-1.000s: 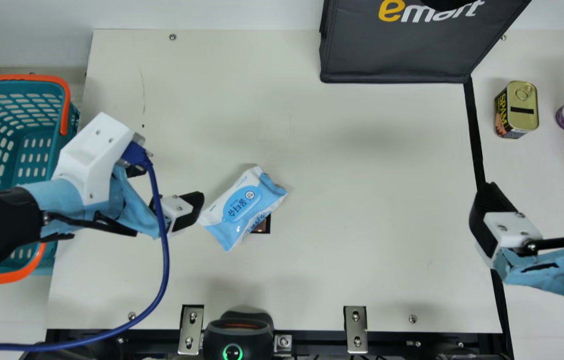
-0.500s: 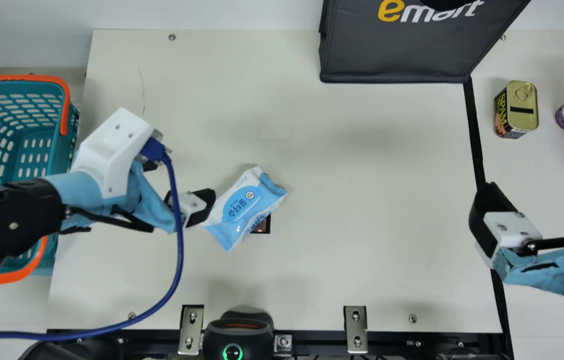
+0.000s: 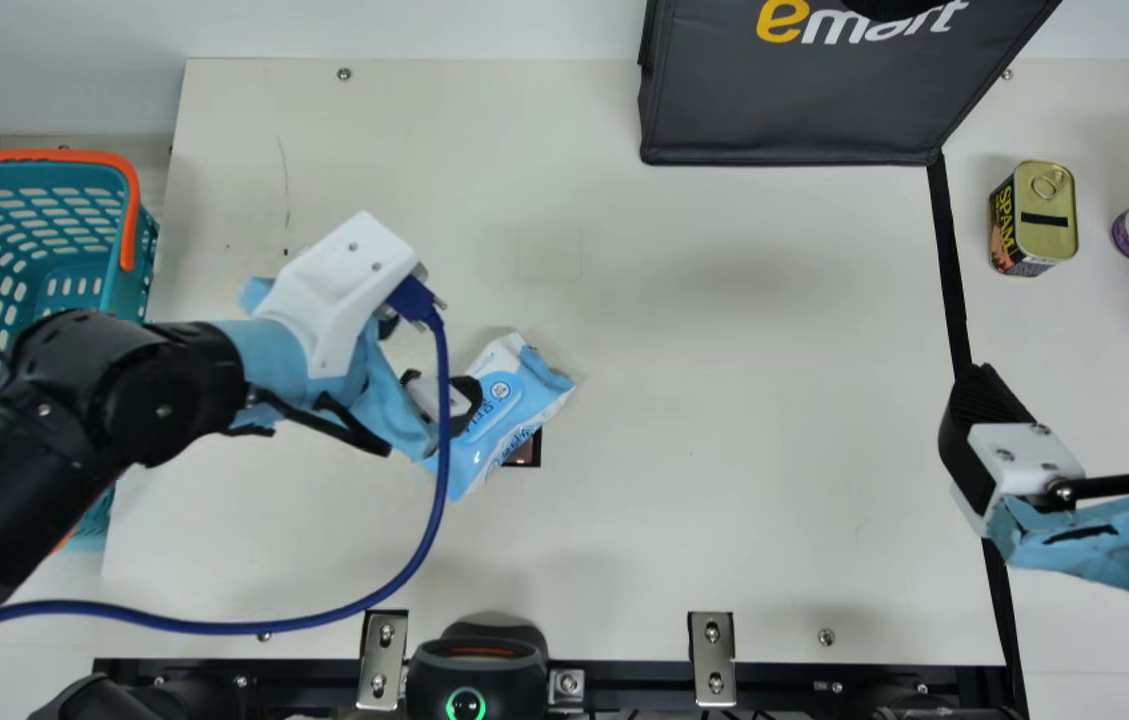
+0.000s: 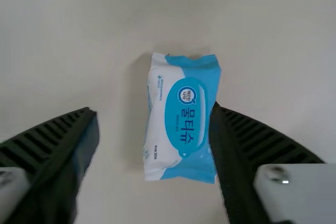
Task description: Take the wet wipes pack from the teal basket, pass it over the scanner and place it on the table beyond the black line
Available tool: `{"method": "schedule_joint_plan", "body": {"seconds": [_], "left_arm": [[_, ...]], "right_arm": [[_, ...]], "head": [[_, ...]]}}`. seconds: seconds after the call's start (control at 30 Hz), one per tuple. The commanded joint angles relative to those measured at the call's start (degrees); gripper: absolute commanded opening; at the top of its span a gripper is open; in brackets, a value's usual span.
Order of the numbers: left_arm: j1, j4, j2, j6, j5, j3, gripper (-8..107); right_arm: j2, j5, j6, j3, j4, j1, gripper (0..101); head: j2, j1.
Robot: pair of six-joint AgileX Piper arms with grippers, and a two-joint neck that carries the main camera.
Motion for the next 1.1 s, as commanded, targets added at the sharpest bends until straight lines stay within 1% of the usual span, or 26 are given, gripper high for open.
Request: {"method": "schedule_joint_plan", "body": {"seconds": [0.0,0.2,0.23,0.67,1.07], "left_arm": [[-0.75,0.45,1.02,-0.20,-0.16,-0.54,37],[-2.67,1.71,3.49,-1.23,-1.72,-1.59,-4],[-3.01,2.08,3.80,-1.45,-2.21,-1.49,-8],[-7.49,7.17,7.75,-4.88,-8.07,1.84,-8],[-9.99,9.99,11.63,-6.84,-11.37,4.27,-8]], "right_arm": [[0.00,0.00,0.00,0.00,0.00,0.00,95],[0.00,0.00,0.00,0.00,0.00,0.00,95],[0.00,0.00,0.00,0.00,0.00,0.00,95],[0.00,0.00,0.00,0.00,0.00,0.00,95],[0.00,0.00,0.00,0.00,0.00,0.00,95]], "head": [[0.09,-1.66],[0.09,-1.66],[0.09,-1.66],[0.09,-1.66],[0.09,-1.66]]}}
